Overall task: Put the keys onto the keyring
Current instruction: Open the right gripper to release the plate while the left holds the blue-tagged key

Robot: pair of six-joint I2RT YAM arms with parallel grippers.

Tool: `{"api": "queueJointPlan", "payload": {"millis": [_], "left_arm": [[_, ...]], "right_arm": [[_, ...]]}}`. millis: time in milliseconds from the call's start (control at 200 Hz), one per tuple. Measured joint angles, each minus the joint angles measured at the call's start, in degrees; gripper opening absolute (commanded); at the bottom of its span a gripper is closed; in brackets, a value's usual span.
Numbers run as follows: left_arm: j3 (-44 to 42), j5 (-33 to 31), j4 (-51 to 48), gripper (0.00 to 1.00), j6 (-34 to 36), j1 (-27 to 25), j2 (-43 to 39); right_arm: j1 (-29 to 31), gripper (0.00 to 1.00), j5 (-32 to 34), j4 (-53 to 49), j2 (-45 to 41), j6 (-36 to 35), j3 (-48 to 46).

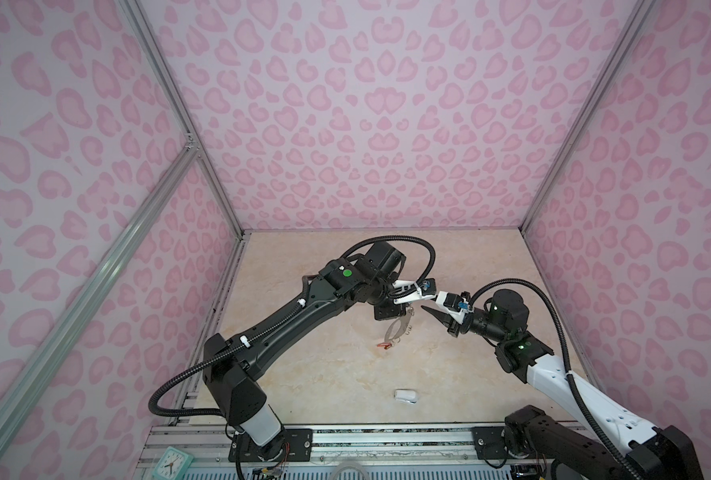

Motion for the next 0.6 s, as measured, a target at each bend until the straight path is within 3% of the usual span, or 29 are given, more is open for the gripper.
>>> {"api": "queueJointPlan", "payload": {"millis": [130,275,520,605], "left_arm": [[0.8,-0.1,-0.1,0.03,-0.1,0.0,1.0],[5.5,-0.4,-0.1,0.03,-0.1,0.0,4.8],[26.0,-0.7,3.0,0.03,-4.8,-0.4,18.6],[28.1,0.2,6.0,0.03,-7.2,0.7,20.7]], "right_arm": [[-0.2,0.31,4.7,-0.6,-0.9,0.2,0.0],[-1.3,0.32,14.3,-0.6,-2.5,1.3,-0.2],[-7.2,0.31,30.7,-1.0,-5.5,5.8,-0.7],[-7.5,0.31,32.8,-2.3,-6.2,6.2,-0.2]]}}
